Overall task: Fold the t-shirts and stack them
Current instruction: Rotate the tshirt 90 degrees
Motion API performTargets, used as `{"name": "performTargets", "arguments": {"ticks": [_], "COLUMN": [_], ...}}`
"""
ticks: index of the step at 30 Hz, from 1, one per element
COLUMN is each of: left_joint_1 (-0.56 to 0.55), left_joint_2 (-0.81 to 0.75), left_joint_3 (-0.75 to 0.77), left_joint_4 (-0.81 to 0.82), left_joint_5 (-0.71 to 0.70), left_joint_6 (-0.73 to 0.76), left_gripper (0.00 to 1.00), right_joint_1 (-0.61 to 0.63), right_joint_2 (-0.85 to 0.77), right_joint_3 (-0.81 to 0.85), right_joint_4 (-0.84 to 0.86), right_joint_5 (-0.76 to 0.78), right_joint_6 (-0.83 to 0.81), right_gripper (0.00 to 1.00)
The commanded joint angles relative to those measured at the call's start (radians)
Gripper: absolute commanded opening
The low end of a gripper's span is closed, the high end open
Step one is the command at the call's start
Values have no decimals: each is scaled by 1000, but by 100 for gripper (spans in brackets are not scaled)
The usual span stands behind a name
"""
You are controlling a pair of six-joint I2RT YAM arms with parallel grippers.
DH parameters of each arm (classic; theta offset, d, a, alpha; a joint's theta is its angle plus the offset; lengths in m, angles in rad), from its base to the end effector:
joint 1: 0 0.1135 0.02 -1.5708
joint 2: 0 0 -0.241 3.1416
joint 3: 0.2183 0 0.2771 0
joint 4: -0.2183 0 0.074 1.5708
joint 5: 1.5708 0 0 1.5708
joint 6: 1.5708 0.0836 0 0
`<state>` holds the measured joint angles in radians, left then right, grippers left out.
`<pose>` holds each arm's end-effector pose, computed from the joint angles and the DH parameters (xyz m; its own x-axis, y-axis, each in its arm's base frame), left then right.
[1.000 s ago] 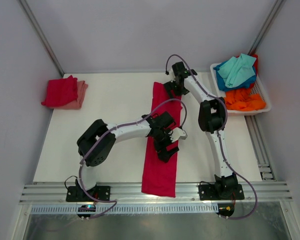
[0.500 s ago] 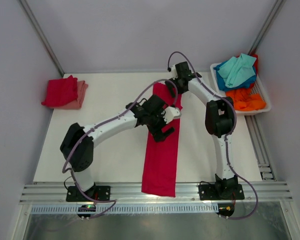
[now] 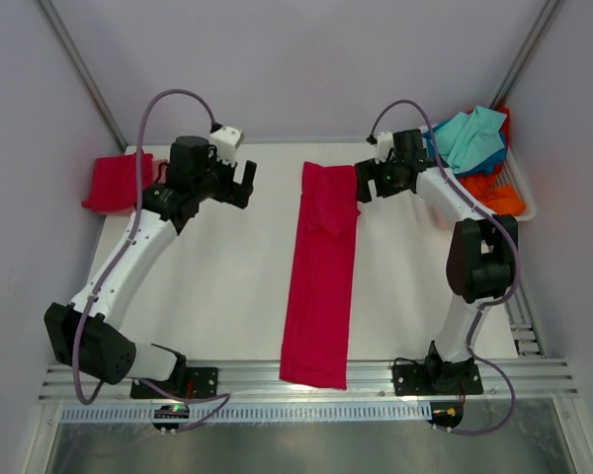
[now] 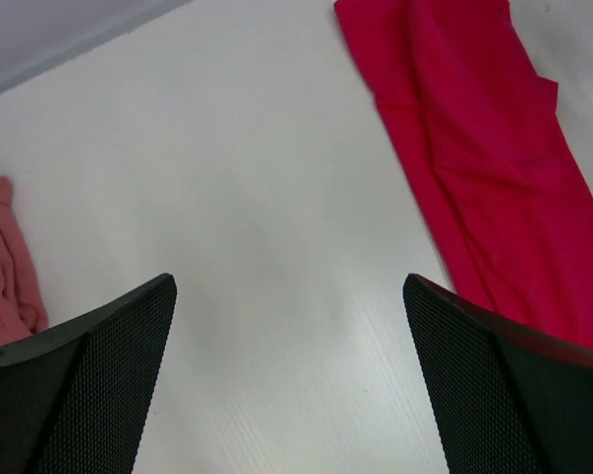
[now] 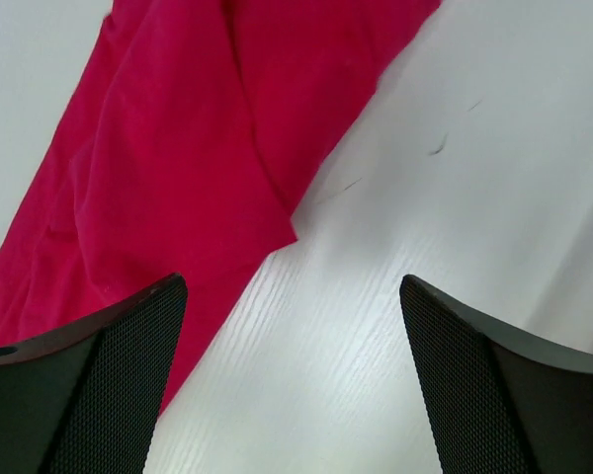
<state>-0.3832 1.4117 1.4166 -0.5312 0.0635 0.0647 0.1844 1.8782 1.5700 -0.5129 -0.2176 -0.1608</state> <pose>0.3580 -0.1501 0.3337 -0.4375 0.2460 -0.8649 0.4533 0.8910 0.0241 0.4636 0.1048 0.2044 -0.6584 -0.2818 -0.6979 -0.4347 0.8994 0.0469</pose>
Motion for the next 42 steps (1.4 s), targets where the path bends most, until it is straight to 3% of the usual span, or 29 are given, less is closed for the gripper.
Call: {"name": "performTargets", "arguments": {"ticks": [1,4,8,13,21,30,42], "left_joint_1": [47,133,347,519,526,526,526], "left_joint_2": [-42,-60,-30,104,135,76,55], "left_joint_3": [-111,-188,-330,-314,-315,-341,-341], "left_joint_4": [92,201,353,366,367,336,312], "left_joint_5": [-2,-10,59,174,279,361,409], "left_joint_6": [-37,-57,-192,-247,-212,-166,-157], "left_gripper": [99,99,99,99,99,99,99], "right_joint_1": [-46,-60,-59,-60,-59,-60,-59], "right_joint_2": [-1,-10,-102,-123,-68,44,157], "right_joint_3": [-126,-212,-411,-449,-319,-165,-59], "right_joint_4": [-39,45,325,384,318,231,156], "right_joint_5": [-302,-296,-51,-28,-124,-350,-404], "right_joint_6": [7,26,30,38,58,81,101], "right_gripper": [91,90,90,90,90,87,86]}}
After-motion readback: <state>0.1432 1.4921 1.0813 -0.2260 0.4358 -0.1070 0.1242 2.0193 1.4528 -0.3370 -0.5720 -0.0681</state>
